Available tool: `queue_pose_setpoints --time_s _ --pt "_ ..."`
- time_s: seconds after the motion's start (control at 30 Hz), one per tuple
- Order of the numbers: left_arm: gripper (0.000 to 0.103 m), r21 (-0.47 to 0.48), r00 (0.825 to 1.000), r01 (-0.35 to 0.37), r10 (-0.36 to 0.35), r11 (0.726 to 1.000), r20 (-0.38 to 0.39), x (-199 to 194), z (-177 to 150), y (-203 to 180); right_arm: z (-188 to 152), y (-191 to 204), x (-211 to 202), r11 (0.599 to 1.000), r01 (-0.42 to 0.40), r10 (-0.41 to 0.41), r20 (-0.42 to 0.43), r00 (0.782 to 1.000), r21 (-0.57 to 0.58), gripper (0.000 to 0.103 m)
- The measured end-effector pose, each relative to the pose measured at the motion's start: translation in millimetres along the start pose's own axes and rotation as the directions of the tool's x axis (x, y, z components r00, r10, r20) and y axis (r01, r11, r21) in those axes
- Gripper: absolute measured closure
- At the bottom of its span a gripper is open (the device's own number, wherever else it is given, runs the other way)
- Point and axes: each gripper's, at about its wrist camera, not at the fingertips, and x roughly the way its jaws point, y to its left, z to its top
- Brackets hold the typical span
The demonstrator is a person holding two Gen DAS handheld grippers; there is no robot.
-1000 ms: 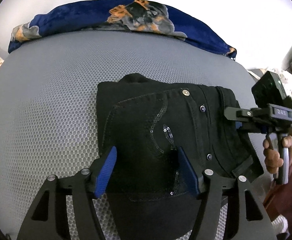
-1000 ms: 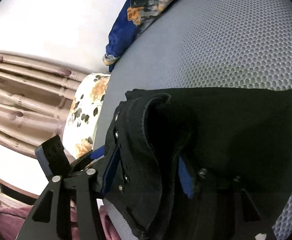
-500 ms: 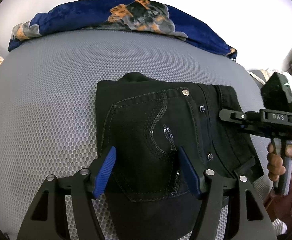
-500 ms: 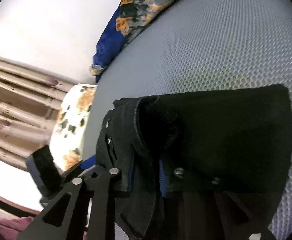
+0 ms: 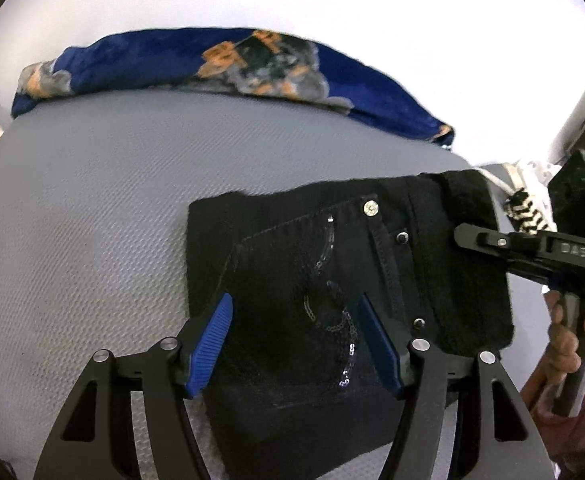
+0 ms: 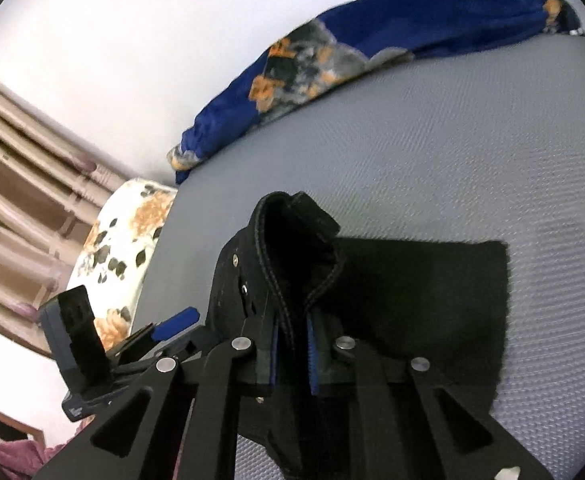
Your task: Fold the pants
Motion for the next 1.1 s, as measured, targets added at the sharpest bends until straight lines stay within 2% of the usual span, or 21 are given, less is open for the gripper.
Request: queue_pose_setpoints --time_s 0.13,0.2,0.37,0.47,0.57,0.7,0.8,0.83,0.9,1.1 --pt "0.037 -0.016 0.995 0.098 -0.098 0.995 0.0 1.8 8.8 -13.4 1.8 -16.5 -8.1 0.998 0.043 -0.044 0.013 0.999 0.047 0.093" --pt "0.037 -0.004 0.993 0.117 -0.117 0.993 -0.01 4.9 11.3 -19.6 0.1 -28.0 -8.0 0.995 0.069 -0.069 0.009 0.998 0.076 0.093" --pt "0.037 0.044 0.994 0.104 -0.102 0.994 -0.047 19.3 11.8 -28.6 -6.4 -58.3 -9.5 0.983 0.098 -0.102 0.013 0.995 0.158 0.093" --pt "0.037 0.053 0.993 0.09 -0.086 0.994 -0.076 30.1 9.5 -27.5 -8.1 -67.6 -7.6 0.978 0.126 -0.13 0.013 0.991 0.164 0.093" --pt "0.037 0.077 0.994 0.067 -0.06 0.995 -0.095 40.2 5.6 -25.2 -11.1 -83.3 -3.7 0.966 0.108 -0.111 0.002 0.994 0.235 0.093" --pt "0.037 0.128 0.988 0.037 -0.018 0.991 -0.152 62.1 1.3 -30.1 -10.0 -87.8 9.2 0.963 0.161 -0.159 -0.027 0.987 0.218 0.088" --pt "0.036 0.184 0.989 -0.004 0.031 0.983 -0.145 65.2 -0.2 -41.7 -7.6 -89.0 9.7 0.959 0.162 -0.157 -0.039 0.987 0.233 0.086" --pt "0.036 0.188 0.988 -0.009 0.037 0.982 -0.149 64.4 0.0 -43.1 -7.4 -88.6 8.3 0.958 0.161 -0.156 -0.042 0.987 0.236 0.082" --pt "0.036 0.175 0.988 0.004 0.023 0.985 -0.151 58.1 0.6 -42.4 -8.3 -87.2 2.3 0.957 0.166 -0.161 -0.042 0.986 0.239 0.075" --pt "0.035 0.187 0.987 0.02 0.01 0.982 -0.159 35.2 -14.8 -39.5 -24.5 -67.6 -18.9 0.957 0.246 -0.235 -0.081 0.968 0.155 0.075"
